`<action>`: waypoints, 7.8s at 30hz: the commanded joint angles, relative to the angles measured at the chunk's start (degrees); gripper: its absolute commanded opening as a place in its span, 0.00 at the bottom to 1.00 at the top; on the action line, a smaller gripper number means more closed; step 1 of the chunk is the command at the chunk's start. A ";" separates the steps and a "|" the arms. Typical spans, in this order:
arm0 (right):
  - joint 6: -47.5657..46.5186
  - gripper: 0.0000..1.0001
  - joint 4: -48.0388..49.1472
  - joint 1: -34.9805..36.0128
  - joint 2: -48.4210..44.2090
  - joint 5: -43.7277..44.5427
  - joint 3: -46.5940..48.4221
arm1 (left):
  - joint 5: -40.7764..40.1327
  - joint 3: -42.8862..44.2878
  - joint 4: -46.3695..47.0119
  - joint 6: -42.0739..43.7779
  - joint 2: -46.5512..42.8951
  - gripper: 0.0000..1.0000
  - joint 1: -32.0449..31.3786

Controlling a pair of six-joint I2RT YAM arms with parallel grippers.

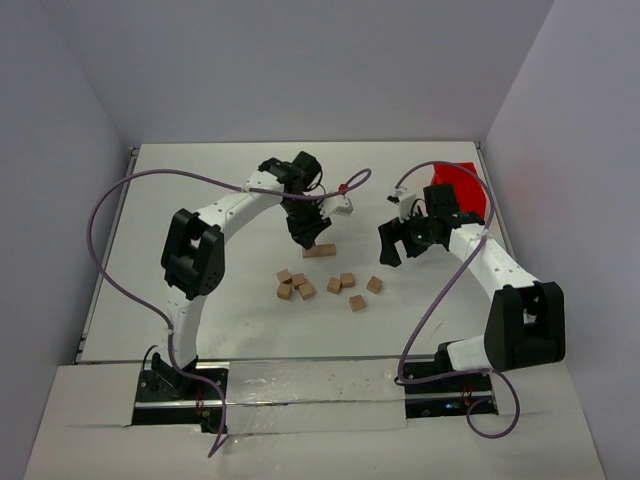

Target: Build the wood block tower

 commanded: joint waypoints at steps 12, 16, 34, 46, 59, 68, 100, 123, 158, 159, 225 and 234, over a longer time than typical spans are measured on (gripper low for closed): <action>-0.95 1.00 -0.78 -2.20 -1.09 -1.51 1.82 | 0.69 5.75 -0.99 3.12 4.64 0.18 -2.64; -1.07 1.00 -0.92 -2.20 -0.88 -1.69 1.82 | 0.27 5.73 -0.29 3.68 5.03 0.21 -2.64; -1.39 1.00 -1.30 -2.38 -0.25 -2.22 1.56 | -0.12 5.13 2.93 5.63 5.88 0.26 -2.60; -1.48 1.00 -1.56 -2.47 0.32 -2.70 1.78 | -0.55 5.49 3.54 6.02 6.84 0.30 -2.59; -1.57 1.00 -1.65 -2.51 0.45 -3.19 1.78 | -1.08 5.58 4.21 5.98 7.46 0.40 -2.60; -1.74 1.00 -1.83 -2.47 1.09 -3.58 1.91 | -1.93 5.49 4.95 5.96 7.30 0.42 -2.64; -1.31 1.00 -2.18 -2.47 0.39 -4.67 2.26 | -2.85 12.35 -1.23 3.89 -4.47 0.99 -2.62; -0.71 1.00 -1.48 -2.47 0.05 -3.01 1.61 | -8.61 -48.65 30.70 -14.55 -40.63 0.69 0.88; -1.48 1.00 -2.01 -2.55 1.54 -2.22 1.48 | -5.93 -43.71 33.48 -14.92 -24.89 0.61 -0.53; -1.48 1.00 -2.05 -2.55 1.59 -2.22 1.52 | -5.95 -43.86 33.51 -14.73 -24.84 0.60 -0.53; -2.18 1.00 -2.71 -2.55 2.76 -3.00 1.99 | -0.13 -42.70 33.41 2.23 -24.58 0.21 5.80; -2.36 1.00 -3.39 -2.55 3.47 -3.80 2.53 | 2.66 -29.84 23.63 5.65 -18.58 0.06 5.56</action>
